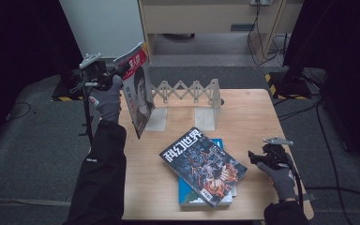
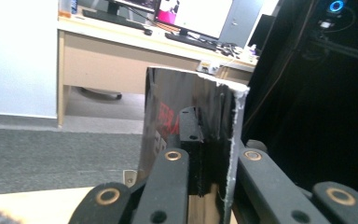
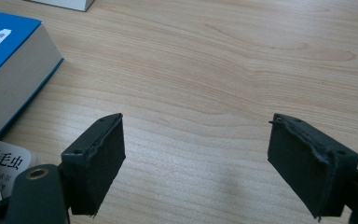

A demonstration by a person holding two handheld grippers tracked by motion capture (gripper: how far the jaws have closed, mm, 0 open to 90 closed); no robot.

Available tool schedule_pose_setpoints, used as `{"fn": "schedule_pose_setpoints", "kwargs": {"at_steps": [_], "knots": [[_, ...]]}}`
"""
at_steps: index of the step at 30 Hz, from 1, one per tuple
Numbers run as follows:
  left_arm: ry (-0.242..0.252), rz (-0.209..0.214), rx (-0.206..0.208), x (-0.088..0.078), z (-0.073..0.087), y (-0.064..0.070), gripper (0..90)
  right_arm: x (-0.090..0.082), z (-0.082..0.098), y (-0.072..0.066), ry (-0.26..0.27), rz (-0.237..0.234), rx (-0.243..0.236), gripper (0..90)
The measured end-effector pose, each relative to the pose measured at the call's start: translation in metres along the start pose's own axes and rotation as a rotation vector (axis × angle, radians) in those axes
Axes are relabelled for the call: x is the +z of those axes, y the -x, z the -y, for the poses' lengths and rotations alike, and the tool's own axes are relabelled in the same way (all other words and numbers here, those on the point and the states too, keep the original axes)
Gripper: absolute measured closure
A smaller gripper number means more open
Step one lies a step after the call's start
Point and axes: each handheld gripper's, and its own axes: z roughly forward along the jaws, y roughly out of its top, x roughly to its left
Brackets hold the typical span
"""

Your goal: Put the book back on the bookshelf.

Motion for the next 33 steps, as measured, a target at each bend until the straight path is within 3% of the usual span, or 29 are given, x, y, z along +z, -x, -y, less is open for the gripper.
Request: {"fn": "schedule_pose_setpoints", "kwargs": {"at_steps": [11, 18, 22, 25, 33], "knots": [[0.018, -0.044, 0.003, 0.022, 0.027, -0.004, 85.7, 0.000, 0.000, 0.001, 0.002, 0.004, 0.006, 19.0], [0.016, -0.041, -0.001, 0.023, 0.044, -0.008, 85.6, 0.000, 0.001, 0.000, 0.000, 0.001, 0.000, 19.0], [0.015, -0.021, -0.018, 0.018, 0.054, -0.013, 85.4, 0.000, 0.000, 0.000, 0.005, 0.001, -0.005, 19.0], [-0.001, -0.019, -0.006, 0.011, 0.055, -0.014, 85.2, 0.000, 0.000, 0.000, 0.003, 0.000, -0.003, 19.0], [-0.098, -0.015, 0.022, -0.012, 0.058, -0.013, 82.8, -0.001, 0.000, -0.001, 0.001, -0.001, -0.006, 18.9]]}}
